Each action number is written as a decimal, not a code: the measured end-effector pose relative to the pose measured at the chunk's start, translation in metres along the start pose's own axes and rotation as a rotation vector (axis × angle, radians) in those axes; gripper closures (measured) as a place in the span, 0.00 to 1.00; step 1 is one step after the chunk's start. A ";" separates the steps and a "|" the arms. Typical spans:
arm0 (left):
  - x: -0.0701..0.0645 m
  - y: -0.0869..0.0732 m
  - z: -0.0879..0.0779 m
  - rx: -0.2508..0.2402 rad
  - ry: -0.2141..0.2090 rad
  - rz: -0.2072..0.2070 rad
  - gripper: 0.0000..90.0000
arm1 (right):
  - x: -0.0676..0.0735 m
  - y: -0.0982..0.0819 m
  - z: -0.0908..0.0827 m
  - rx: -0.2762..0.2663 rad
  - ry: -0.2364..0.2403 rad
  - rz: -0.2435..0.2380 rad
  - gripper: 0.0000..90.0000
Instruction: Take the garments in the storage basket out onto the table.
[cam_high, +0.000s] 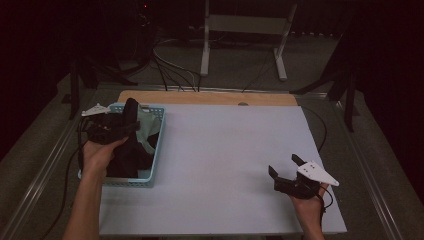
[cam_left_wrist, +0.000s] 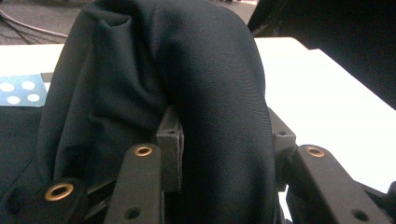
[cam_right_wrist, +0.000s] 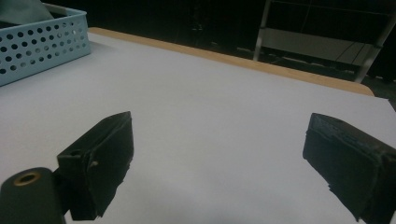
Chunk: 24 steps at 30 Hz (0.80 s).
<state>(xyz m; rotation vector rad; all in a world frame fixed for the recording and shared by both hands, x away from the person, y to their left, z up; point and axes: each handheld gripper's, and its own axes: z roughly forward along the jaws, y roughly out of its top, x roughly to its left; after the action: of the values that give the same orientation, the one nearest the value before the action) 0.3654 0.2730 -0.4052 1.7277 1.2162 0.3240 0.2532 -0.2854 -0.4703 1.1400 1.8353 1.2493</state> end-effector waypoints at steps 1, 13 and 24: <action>0.000 0.000 0.000 -0.002 -0.002 -0.002 0.68 | 0.000 0.000 0.000 0.000 0.000 0.000 0.10; -0.010 0.008 -0.007 -0.042 -0.021 0.013 0.68 | -0.001 0.000 0.000 -0.003 -0.003 0.003 0.10; -0.022 0.020 -0.012 -0.096 -0.064 0.026 0.68 | -0.001 0.000 -0.001 -0.003 -0.004 0.003 0.10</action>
<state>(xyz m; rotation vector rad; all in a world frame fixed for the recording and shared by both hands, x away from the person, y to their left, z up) 0.3585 0.2601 -0.3766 1.6601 1.1155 0.3353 0.2533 -0.2868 -0.4700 1.1433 1.8286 1.2504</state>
